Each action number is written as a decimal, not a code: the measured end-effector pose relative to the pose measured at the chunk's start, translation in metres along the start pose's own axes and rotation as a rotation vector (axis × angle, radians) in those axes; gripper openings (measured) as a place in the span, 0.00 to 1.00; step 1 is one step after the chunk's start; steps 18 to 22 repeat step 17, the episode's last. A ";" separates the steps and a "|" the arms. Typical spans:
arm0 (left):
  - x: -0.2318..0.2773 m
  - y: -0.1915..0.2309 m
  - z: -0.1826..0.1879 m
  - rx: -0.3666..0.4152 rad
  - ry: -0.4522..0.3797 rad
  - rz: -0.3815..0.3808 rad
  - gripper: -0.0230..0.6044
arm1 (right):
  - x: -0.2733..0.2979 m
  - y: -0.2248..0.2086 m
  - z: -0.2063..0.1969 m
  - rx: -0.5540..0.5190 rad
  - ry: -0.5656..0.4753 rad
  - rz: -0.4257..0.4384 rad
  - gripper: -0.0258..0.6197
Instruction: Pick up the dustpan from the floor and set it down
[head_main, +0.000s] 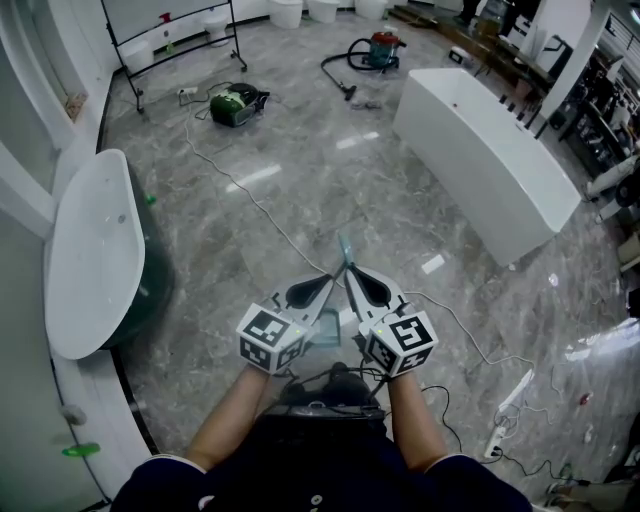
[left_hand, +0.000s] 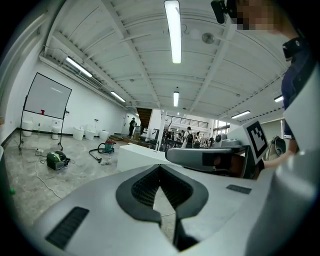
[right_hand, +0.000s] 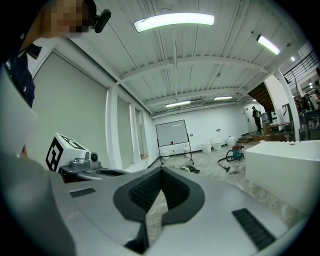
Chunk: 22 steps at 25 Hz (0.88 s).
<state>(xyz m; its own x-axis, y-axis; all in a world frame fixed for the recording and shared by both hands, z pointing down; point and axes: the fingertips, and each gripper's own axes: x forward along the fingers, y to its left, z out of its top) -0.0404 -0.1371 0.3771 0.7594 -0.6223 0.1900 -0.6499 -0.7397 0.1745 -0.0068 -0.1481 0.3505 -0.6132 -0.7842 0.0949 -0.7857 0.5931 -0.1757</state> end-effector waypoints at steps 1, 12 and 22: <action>0.000 -0.001 -0.001 0.001 -0.001 -0.001 0.06 | -0.001 0.000 -0.001 -0.001 -0.001 -0.002 0.05; -0.006 -0.006 0.001 0.001 -0.005 0.011 0.06 | -0.005 0.004 0.001 0.004 -0.003 0.005 0.05; -0.002 -0.009 -0.006 -0.005 -0.001 0.001 0.06 | -0.006 0.001 -0.001 0.004 -0.002 0.007 0.05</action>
